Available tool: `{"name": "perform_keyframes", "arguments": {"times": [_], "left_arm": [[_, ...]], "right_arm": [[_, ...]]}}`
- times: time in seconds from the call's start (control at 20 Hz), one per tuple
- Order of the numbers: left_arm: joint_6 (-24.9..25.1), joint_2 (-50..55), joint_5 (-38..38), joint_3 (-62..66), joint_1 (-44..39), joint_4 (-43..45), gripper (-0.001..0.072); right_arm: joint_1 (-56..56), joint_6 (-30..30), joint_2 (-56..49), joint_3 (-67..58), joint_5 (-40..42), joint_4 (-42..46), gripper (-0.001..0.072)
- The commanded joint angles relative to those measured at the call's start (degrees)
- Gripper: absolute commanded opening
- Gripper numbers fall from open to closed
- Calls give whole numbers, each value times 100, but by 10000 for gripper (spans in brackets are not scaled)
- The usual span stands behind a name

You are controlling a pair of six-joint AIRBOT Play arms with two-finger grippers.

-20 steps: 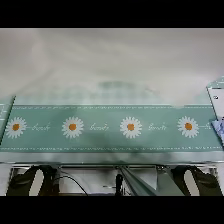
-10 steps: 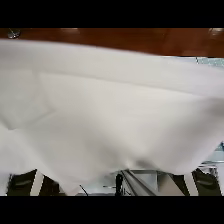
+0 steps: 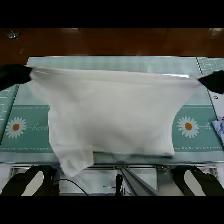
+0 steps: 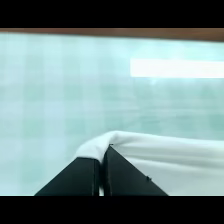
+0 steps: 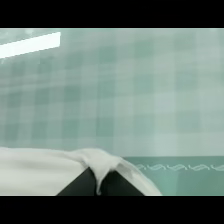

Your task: Fold the shirts.

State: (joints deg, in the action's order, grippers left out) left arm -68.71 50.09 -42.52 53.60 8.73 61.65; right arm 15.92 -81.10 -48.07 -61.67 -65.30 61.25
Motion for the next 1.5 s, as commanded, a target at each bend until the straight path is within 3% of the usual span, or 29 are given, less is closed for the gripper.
{"name": "perform_keyframes", "arguments": {"times": [0.0, 0.2, 0.4, 0.5, 0.65, 0.75, 0.95, 1.0, 1.05, 1.1, 1.3, 1.45], "left_arm": [[-356, 1558, 861, 256, -426, -133, 25], [-586, 2970, 920, 1207, -715, -133, 25], [-1453, 3609, 109, 1733, -754, -129, 26], [-1416, 3552, -957, 1893, -595, -94, 26], [-826, 3493, -2758, 1930, -361, 151, 26], [-907, 3560, -2920, 1587, -350, 697, 26], [-914, 3897, -2916, 1126, -365, 518, 29], [-916, 3965, -2981, 1128, -365, 472, 130], [-911, 3967, -3088, 1137, -363, 492, 545], [-988, 3943, -3268, 1187, -332, 601, 698], [-1497, 3394, -3797, 903, 63, 1405, 698], [-1405, 2481, -3471, -417, 702, 1067, 697]], "right_arm": [[-9, 372, -1550, 17, 1187, -787, 19], [-7, 468, -3316, -837, 1261, -1296, 19], [-2, 328, -4070, -1362, 688, -1445, 19], [44, 492, -4028, -1362, 234, -1294, 19], [31, 608, -4022, -1252, -798, -675, 20], [-81, 588, -4022, -909, -787, -223, 20], [-133, 321, -4028, -275, -264, -33, 25], [-133, 234, -4035, -260, -267, -61, 234], [-122, 229, -4009, -286, -350, -94, 623], [-50, 214, -3960, -404, -597, -20, 621], [621, 190, -3128, -446, -1360, 680, 621], [1370, 212, -1971, 695, -911, 850, 621]]}}
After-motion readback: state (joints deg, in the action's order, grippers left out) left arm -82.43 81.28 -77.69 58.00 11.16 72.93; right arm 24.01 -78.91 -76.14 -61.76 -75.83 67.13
